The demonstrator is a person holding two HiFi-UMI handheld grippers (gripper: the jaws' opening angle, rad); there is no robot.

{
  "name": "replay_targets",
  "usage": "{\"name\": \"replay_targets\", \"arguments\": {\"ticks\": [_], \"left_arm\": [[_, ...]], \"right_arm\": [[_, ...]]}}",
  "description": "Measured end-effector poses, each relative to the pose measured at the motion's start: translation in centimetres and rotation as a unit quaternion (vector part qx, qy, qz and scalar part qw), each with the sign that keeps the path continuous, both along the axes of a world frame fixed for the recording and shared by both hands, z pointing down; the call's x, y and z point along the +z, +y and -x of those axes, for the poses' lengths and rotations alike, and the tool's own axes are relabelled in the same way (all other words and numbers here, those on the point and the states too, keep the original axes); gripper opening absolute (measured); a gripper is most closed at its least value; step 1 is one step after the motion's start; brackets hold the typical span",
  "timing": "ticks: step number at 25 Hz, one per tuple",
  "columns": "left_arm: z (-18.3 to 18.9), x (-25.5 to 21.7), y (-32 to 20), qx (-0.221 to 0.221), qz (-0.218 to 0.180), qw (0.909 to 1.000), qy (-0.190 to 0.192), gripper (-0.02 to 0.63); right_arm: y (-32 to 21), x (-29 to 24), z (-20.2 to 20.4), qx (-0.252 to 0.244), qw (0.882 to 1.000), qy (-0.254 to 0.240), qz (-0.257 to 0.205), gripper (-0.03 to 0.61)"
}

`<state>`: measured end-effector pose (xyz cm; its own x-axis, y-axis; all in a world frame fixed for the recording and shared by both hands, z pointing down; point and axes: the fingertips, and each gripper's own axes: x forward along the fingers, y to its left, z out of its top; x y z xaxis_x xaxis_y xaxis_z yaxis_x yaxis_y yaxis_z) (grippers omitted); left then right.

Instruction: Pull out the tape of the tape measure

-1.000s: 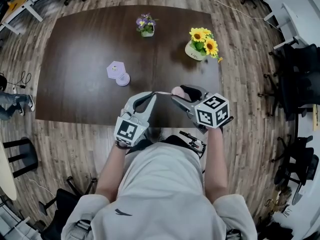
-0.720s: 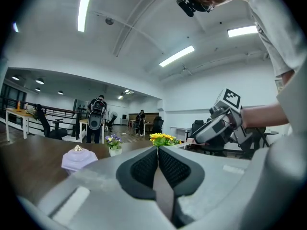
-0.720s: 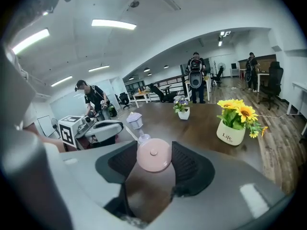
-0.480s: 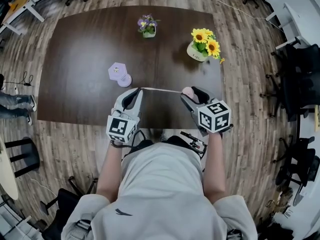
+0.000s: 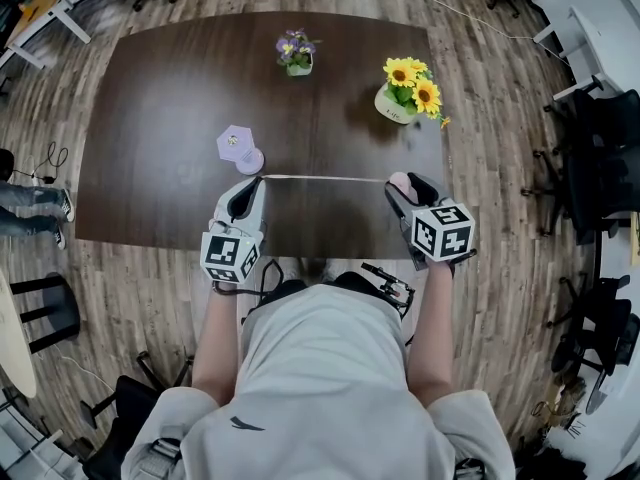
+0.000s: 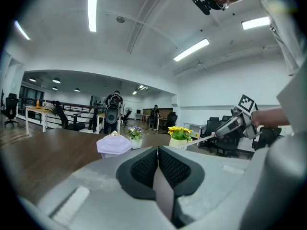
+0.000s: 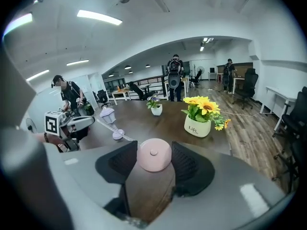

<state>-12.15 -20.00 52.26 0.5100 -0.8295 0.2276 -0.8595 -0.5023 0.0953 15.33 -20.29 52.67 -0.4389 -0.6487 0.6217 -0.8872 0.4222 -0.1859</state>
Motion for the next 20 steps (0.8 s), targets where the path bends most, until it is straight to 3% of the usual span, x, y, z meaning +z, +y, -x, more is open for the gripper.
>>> {"name": "replay_targets", "arguments": {"ticks": [14,20], "left_arm": [[0.5,6.3,-0.6,-0.013,0.066,0.9975,-0.022,0.012],[-0.2,11.0,-2.6,-0.023,0.119,0.9920,-0.034,0.012]], "right_arm": [[-1.0,4.7,0.8,-0.025,0.999,0.033,0.034,0.224],[-1.7,9.7,0.9,-0.016,0.996,0.069,0.058,0.225]]}}
